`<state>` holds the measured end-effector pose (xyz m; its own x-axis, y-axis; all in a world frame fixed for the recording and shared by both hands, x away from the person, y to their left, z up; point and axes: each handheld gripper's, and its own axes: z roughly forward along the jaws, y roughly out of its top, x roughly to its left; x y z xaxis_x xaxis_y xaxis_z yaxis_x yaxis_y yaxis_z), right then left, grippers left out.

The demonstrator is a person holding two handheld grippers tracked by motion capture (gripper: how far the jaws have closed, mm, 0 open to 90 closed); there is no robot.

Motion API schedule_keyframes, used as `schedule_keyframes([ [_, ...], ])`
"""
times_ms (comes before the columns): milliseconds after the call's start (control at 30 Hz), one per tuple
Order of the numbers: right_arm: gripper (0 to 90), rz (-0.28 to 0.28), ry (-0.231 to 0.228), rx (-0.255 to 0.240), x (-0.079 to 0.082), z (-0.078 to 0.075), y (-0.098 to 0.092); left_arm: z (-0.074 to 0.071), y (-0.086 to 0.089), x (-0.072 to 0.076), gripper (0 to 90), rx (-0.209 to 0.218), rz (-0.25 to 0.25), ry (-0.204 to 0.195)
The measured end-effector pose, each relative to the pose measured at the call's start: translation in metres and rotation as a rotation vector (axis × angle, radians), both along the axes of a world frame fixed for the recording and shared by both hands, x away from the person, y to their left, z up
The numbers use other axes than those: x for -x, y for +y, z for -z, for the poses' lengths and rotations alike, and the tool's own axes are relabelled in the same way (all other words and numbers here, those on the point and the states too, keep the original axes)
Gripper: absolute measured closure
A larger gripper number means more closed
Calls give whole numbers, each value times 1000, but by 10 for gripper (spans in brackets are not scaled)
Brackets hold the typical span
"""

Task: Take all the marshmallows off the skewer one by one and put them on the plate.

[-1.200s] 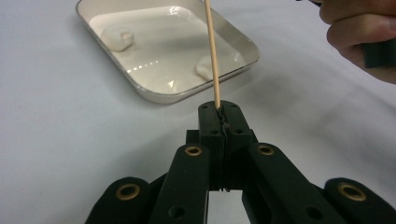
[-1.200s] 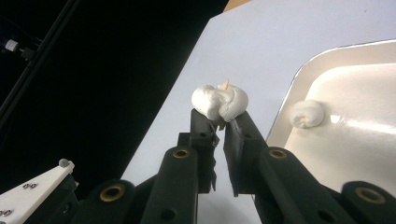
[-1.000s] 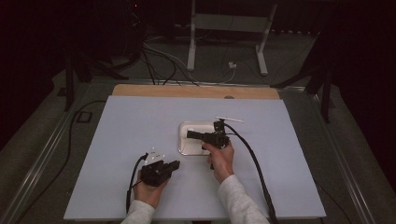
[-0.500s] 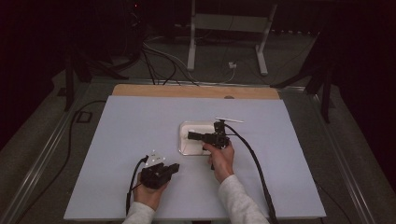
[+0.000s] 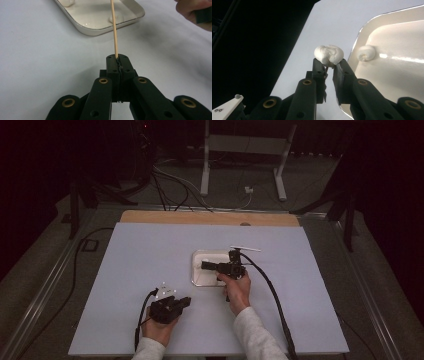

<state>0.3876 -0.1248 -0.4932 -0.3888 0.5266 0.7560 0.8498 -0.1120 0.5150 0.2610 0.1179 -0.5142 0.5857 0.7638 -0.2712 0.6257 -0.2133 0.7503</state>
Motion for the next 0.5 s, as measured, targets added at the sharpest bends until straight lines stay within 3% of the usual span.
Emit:
schedule_keyframes([
  [100,799,6,2,-4,-1,1,-2,1,0,1,900,-15,2,8],
  [200,809,49,-6,-17,-5,-3,-11,3,1,4,900,-27,12,16],
  [367,802,49,-3,23,-8,-8,-25,0,2,4,900,-3,5,6],
  [500,709,52,35,38,-10,1,-29,-3,4,3,900,16,5,-8],
])
